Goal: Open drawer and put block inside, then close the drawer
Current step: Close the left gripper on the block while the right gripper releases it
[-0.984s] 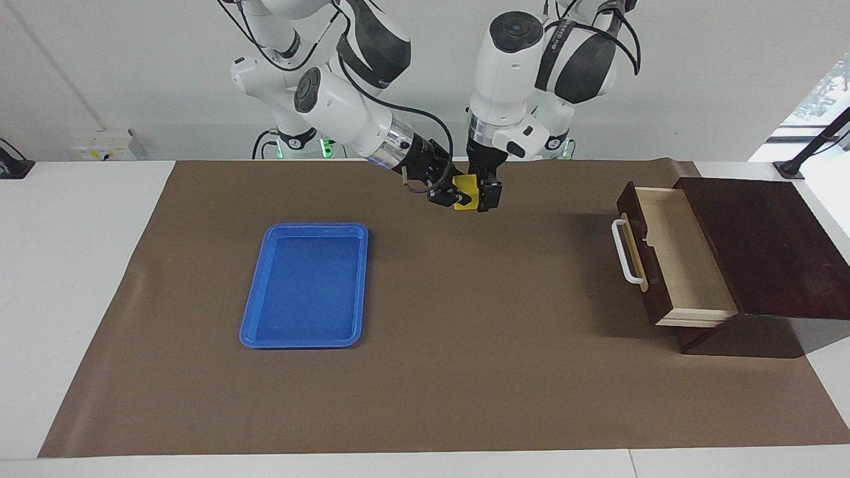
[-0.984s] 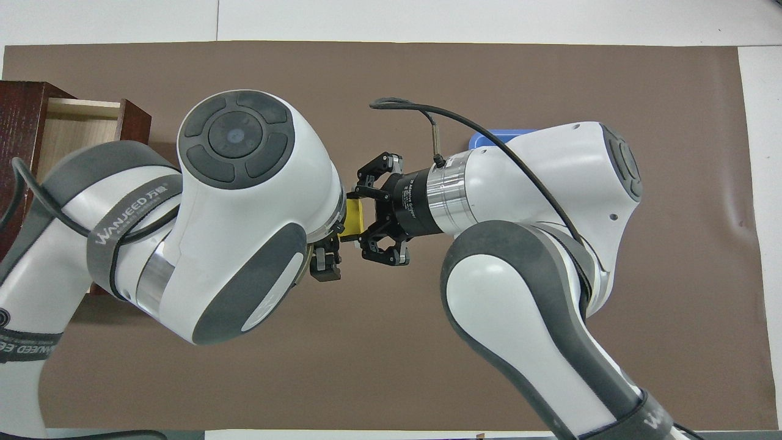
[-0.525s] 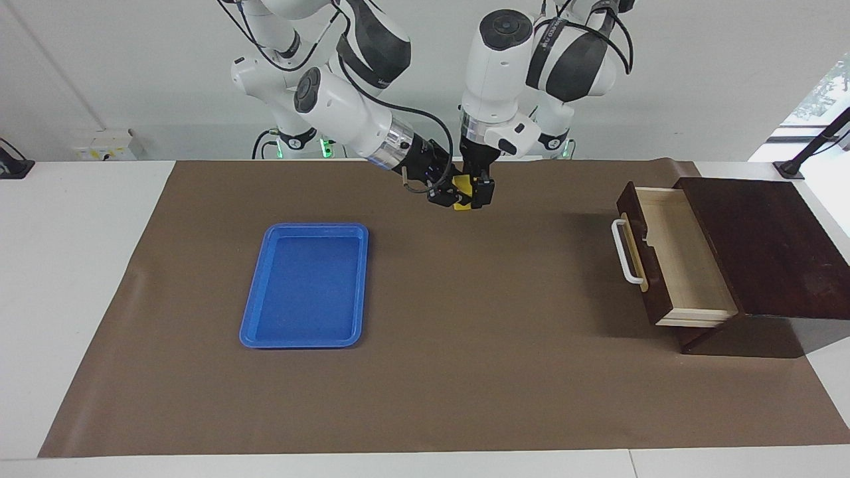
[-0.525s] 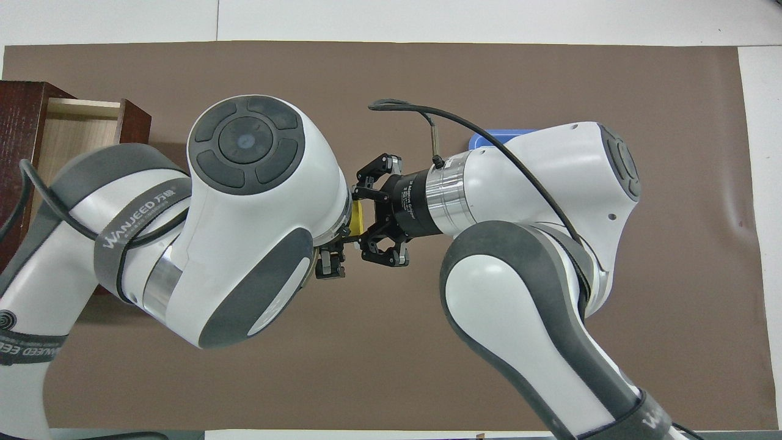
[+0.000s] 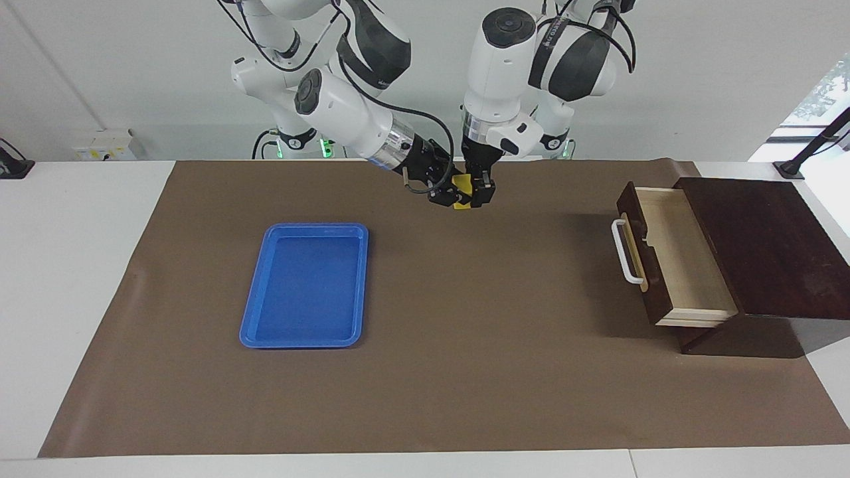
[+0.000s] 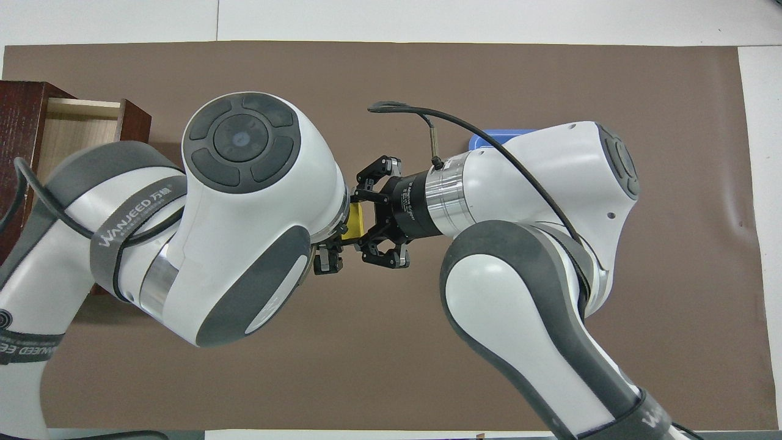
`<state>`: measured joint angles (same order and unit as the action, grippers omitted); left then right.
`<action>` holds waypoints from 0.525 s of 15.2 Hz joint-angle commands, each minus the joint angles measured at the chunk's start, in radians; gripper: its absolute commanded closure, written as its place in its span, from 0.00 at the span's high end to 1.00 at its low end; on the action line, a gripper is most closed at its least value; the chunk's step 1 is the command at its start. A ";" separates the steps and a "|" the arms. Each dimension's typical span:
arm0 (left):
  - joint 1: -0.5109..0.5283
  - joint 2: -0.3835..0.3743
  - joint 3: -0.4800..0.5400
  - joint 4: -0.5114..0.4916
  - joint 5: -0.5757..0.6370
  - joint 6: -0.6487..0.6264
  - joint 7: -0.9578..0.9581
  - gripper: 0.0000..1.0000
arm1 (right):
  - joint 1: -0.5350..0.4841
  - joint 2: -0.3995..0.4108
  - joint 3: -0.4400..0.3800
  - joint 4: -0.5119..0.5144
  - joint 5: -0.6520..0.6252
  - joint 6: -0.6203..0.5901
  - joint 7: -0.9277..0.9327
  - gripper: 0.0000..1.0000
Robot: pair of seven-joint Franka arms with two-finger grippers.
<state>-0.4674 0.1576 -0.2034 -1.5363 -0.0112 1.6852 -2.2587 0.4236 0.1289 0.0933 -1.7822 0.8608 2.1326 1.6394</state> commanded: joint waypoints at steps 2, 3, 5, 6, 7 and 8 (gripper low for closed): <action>-0.020 0.013 0.015 0.018 -0.007 0.005 -0.035 0.00 | -0.009 0.011 0.005 0.021 -0.020 0.021 0.051 0.00; -0.020 0.014 0.015 0.018 -0.006 0.005 -0.035 0.00 | -0.008 0.011 0.005 0.024 -0.022 0.021 0.066 0.00; -0.020 0.014 0.016 0.018 -0.003 0.008 -0.035 0.00 | -0.009 0.011 0.005 0.030 -0.023 0.020 0.076 0.09; -0.020 0.013 0.015 0.018 0.010 0.013 -0.033 0.00 | -0.009 0.012 0.005 0.032 -0.023 0.018 0.076 0.15; -0.017 0.013 0.015 0.018 0.017 0.013 -0.030 0.00 | -0.009 0.012 0.005 0.033 -0.025 0.018 0.077 0.14; -0.011 0.014 0.015 0.018 0.023 0.013 -0.024 0.00 | -0.009 0.012 0.005 0.034 -0.025 0.018 0.077 0.14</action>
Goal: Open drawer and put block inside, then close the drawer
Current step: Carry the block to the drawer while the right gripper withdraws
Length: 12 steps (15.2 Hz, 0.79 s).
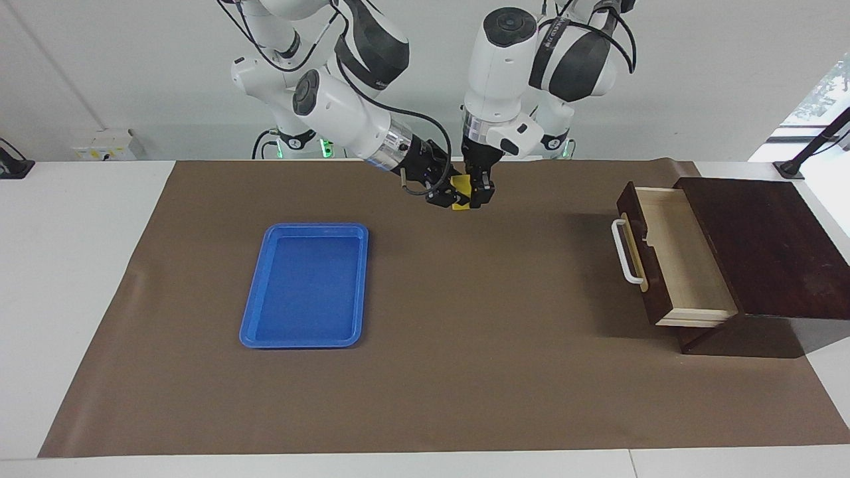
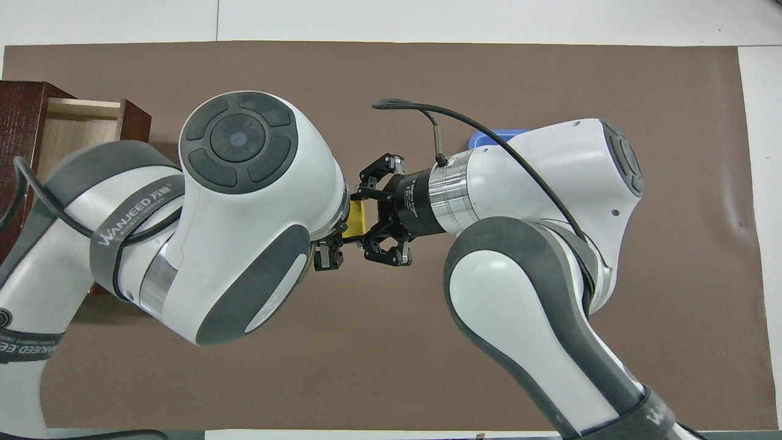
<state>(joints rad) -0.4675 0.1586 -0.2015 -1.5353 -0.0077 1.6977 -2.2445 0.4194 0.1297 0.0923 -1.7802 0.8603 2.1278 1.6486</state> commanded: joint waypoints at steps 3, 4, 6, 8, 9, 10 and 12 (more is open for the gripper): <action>-0.002 0.012 0.016 0.017 0.032 0.002 -0.029 0.00 | -0.005 0.011 0.006 0.031 -0.023 0.023 0.068 0.16; -0.002 0.013 0.016 0.015 0.035 0.000 -0.027 0.00 | -0.005 0.011 0.006 0.031 -0.024 0.023 0.068 0.23; -0.002 0.013 0.016 0.015 0.035 0.002 -0.027 0.00 | -0.004 0.011 0.004 0.031 -0.026 0.023 0.071 0.85; -0.002 0.013 0.016 0.017 0.035 0.002 -0.027 0.00 | -0.005 0.011 0.004 0.031 -0.026 0.023 0.082 1.00; -0.002 0.013 0.016 0.017 0.035 0.002 -0.027 0.00 | -0.010 0.011 0.006 0.033 -0.026 0.021 0.086 1.00; -0.002 0.013 0.016 0.017 0.035 0.002 -0.027 0.00 | -0.011 0.011 0.006 0.034 -0.026 0.021 0.086 1.00; -0.002 0.013 0.016 0.017 0.035 0.002 -0.027 0.00 | -0.011 0.013 0.004 0.038 -0.026 0.020 0.086 1.00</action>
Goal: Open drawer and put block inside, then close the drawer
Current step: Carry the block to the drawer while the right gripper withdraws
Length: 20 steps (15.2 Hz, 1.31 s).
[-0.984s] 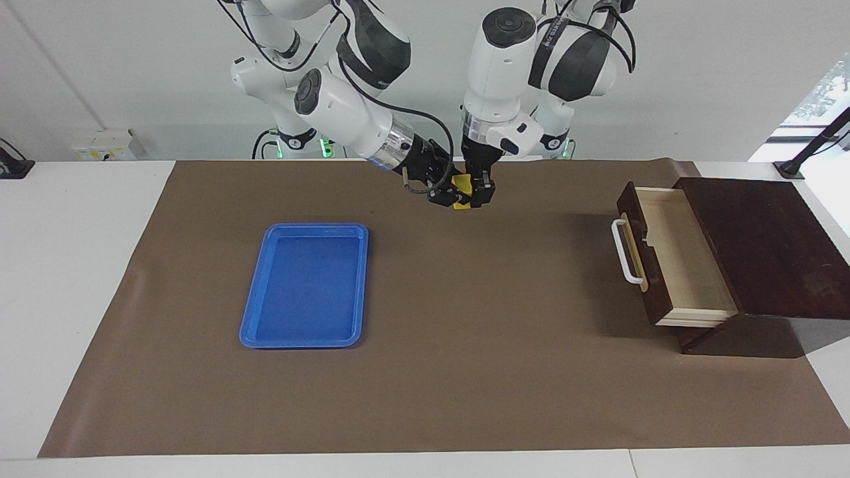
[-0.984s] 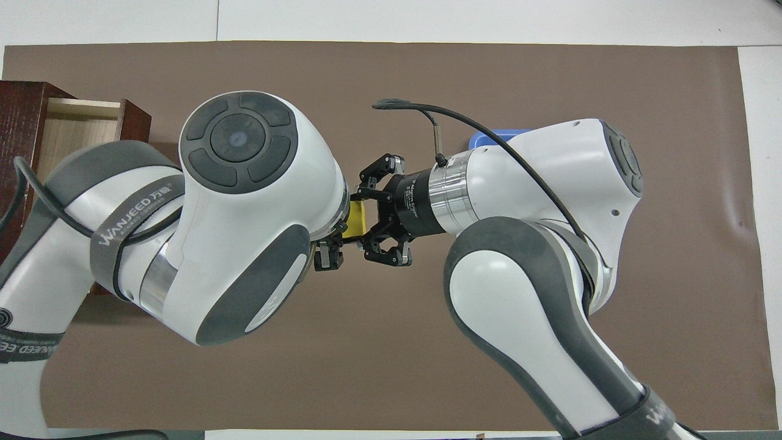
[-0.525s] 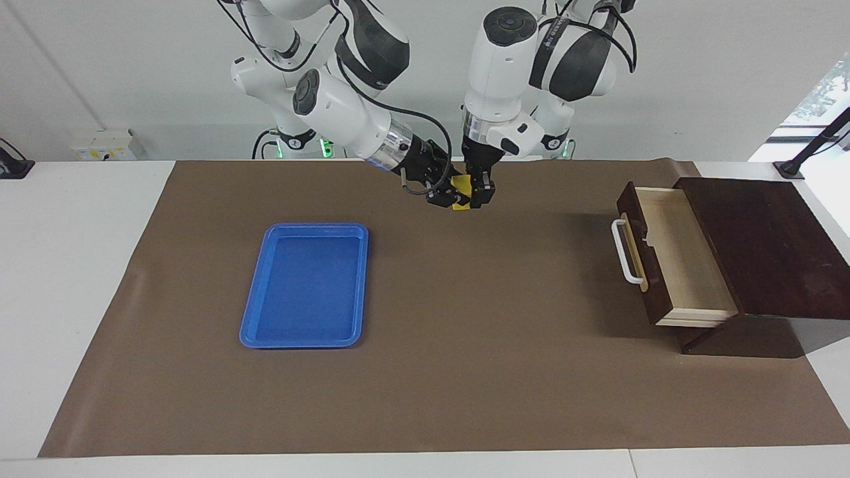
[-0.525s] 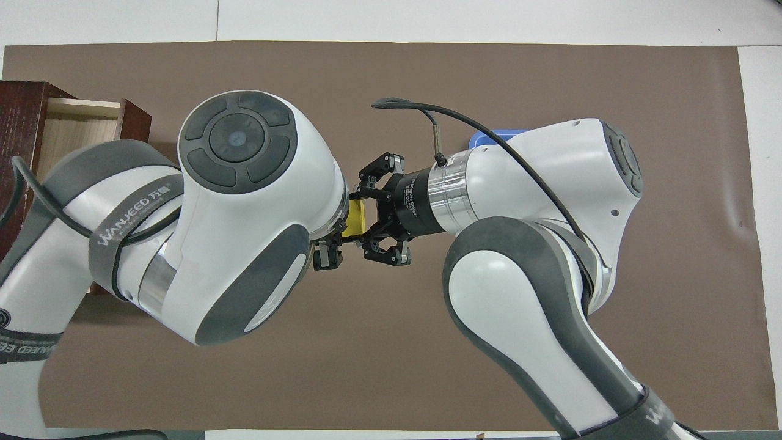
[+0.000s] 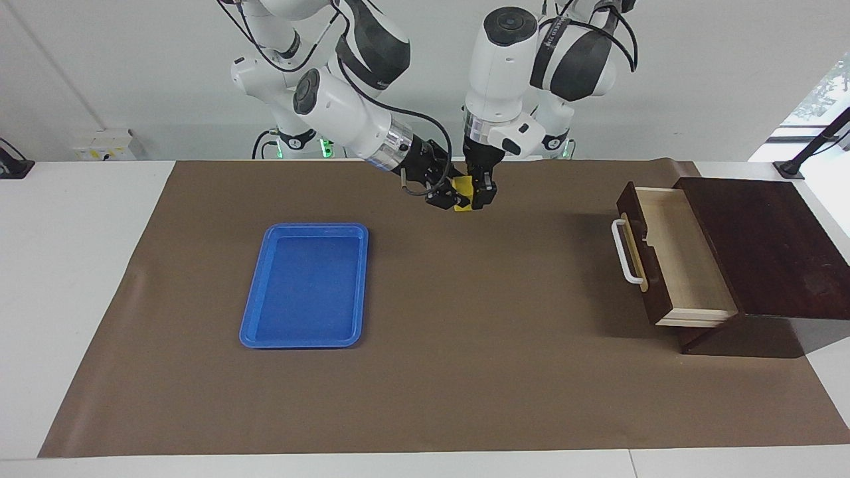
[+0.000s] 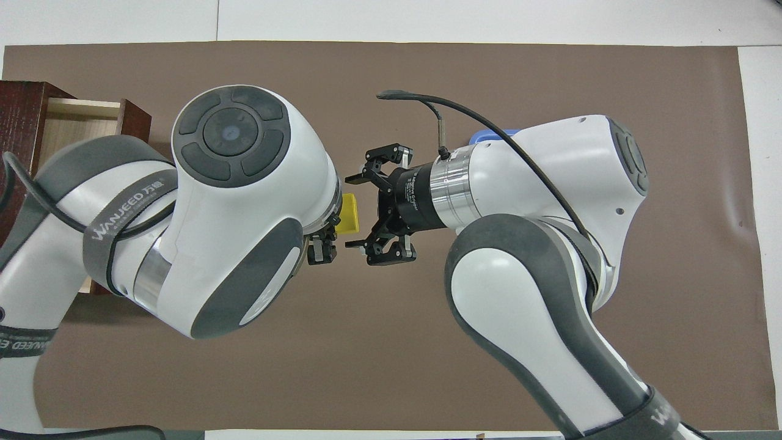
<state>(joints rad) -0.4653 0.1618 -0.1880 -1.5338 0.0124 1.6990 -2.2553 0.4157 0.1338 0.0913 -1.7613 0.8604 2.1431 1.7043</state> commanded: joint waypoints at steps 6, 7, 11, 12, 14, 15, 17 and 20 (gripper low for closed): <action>0.016 0.007 0.007 0.032 0.046 -0.021 0.014 0.00 | -0.012 0.010 0.002 0.029 -0.027 -0.015 0.031 1.00; 0.026 0.004 0.007 0.032 0.044 -0.021 0.043 0.00 | -0.026 0.010 0.002 0.029 -0.030 -0.017 0.031 1.00; 0.106 -0.008 0.007 0.029 0.043 -0.064 0.204 0.00 | -0.153 0.006 0.001 0.039 -0.115 -0.101 -0.001 1.00; 0.132 -0.015 0.007 0.024 0.041 -0.077 0.258 0.00 | -0.182 0.003 -0.001 0.049 -0.136 -0.127 -0.026 1.00; 0.189 -0.024 0.007 0.015 0.041 -0.099 0.367 0.00 | -0.239 -0.005 -0.002 0.068 -0.194 -0.199 -0.118 1.00; 0.229 -0.025 0.007 0.015 0.041 -0.101 0.409 0.00 | -0.262 -0.016 -0.002 0.068 -0.234 -0.231 -0.196 1.00; 0.307 -0.025 0.007 0.014 0.041 -0.105 0.517 0.00 | -0.302 -0.034 -0.004 0.071 -0.297 -0.317 -0.350 1.00; 0.492 -0.041 0.007 -0.003 0.041 -0.107 0.777 0.00 | -0.359 -0.091 -0.004 0.069 -0.453 -0.457 -0.689 1.00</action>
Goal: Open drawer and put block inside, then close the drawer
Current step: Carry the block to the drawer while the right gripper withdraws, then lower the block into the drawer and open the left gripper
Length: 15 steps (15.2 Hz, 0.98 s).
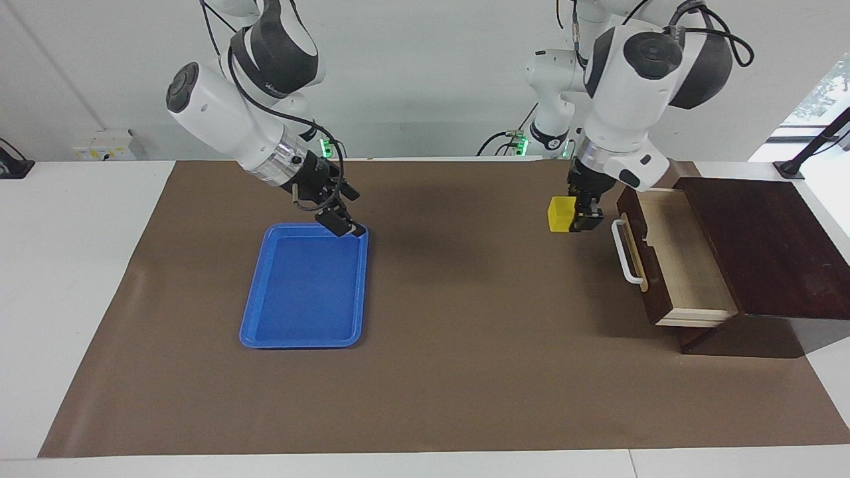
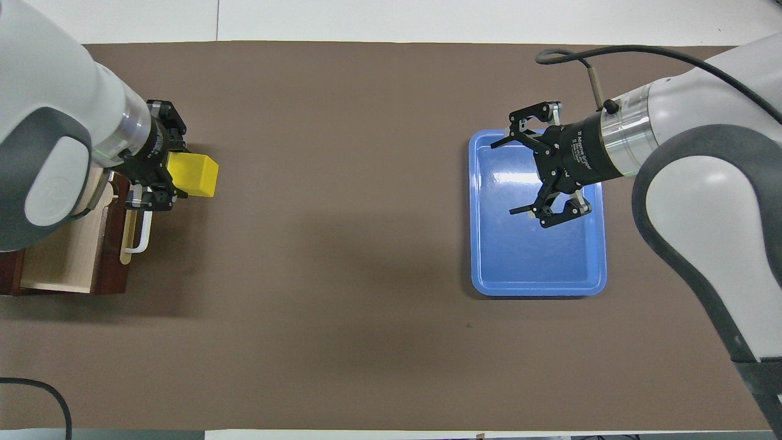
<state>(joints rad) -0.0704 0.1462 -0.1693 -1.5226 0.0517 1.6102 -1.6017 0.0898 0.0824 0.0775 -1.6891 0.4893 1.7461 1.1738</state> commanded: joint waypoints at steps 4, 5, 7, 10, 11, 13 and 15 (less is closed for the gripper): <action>0.237 -0.039 -0.012 -0.053 0.002 0.023 0.285 0.00 | -0.068 -0.076 0.008 -0.004 -0.198 -0.157 -0.512 1.00; 0.262 -0.056 -0.012 -0.086 0.001 0.063 0.289 0.00 | -0.081 -0.079 0.008 -0.003 -0.219 -0.175 -0.595 1.00; 0.280 -0.101 -0.012 -0.201 0.000 0.186 0.290 0.00 | -0.119 -0.096 0.010 -0.003 -0.268 -0.192 -0.768 1.00; 0.307 -0.120 -0.012 -0.272 0.000 0.254 0.292 0.00 | -0.154 -0.104 0.008 -0.001 -0.357 -0.200 -1.044 1.00; 0.308 -0.117 -0.012 -0.280 0.000 0.260 0.292 0.00 | -0.154 -0.108 0.008 0.002 -0.403 -0.200 -1.118 1.00; 0.314 -0.108 -0.012 -0.298 0.000 0.283 0.292 0.00 | -0.153 -0.116 0.013 0.025 -0.504 -0.203 -1.244 1.00; 0.325 -0.099 -0.012 -0.332 0.000 0.335 0.292 0.00 | -0.153 -0.098 0.019 0.089 -0.555 -0.252 -1.295 1.00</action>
<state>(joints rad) 0.2280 0.0681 -0.1702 -1.7923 0.0518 1.8820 -1.3184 -0.0576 -0.0234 0.0814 -1.6628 -0.0172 1.5511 -0.0578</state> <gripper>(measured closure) 0.445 0.000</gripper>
